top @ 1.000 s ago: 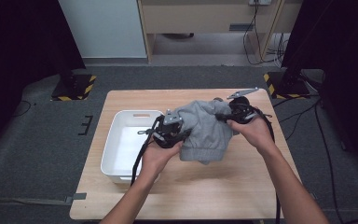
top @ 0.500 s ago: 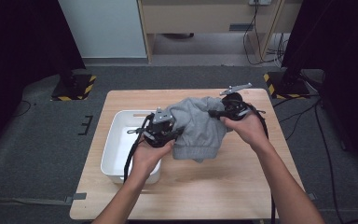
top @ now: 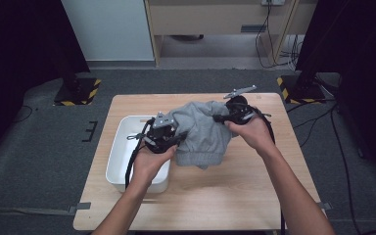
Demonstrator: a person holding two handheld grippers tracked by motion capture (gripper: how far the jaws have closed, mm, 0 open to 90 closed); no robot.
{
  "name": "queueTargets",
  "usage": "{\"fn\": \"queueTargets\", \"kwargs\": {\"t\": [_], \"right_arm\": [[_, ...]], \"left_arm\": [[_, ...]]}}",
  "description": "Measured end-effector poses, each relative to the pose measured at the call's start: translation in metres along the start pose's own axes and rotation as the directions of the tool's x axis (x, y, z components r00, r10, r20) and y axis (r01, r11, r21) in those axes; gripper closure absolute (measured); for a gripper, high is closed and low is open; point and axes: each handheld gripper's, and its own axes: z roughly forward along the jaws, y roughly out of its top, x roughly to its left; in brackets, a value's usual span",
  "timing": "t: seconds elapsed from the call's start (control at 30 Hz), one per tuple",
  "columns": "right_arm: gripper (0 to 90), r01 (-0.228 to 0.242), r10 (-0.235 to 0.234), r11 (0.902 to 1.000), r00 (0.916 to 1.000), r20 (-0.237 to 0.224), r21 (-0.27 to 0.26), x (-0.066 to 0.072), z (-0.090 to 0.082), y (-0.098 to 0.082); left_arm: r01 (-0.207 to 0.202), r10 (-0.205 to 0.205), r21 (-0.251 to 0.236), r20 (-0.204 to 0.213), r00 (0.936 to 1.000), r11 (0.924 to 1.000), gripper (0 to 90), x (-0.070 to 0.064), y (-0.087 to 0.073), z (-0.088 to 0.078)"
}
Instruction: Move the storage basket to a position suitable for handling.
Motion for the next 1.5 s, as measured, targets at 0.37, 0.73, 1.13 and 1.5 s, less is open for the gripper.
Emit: {"fn": "queueTargets", "kwargs": {"t": [0.37, 0.73, 1.13, 1.5], "right_arm": [[72.1, 0.004, -0.004, 1.0000, 1.0000, -0.005, 0.001, 0.004, 0.003, 0.005], [72.1, 0.008, -0.008, 1.0000, 1.0000, -0.006, -0.004, 0.007, 0.003, 0.008], [72.1, 0.018, -0.018, 0.9997, 0.9998, -0.007, -0.014, 0.018, 0.003, 0.015], [72.0, 0.031, -0.031, 0.9995, 0.9994, -0.014, -0.010, 0.027, 0.008, 0.024]], "left_arm": [[0.003, -0.003, -0.004, -0.007, 1.0000, 1.0000, 76.4, 0.004, 0.000, -0.005], [0.015, -0.015, -0.010, 0.004, 0.9999, 0.9998, 76.4, 0.006, 0.000, -0.009], [0.013, -0.013, -0.022, -0.001, 0.9999, 0.9997, 76.4, 0.010, -0.001, -0.022], [0.030, -0.030, -0.029, -0.001, 0.9995, 0.9991, 76.4, 0.019, -0.003, -0.030]]}}
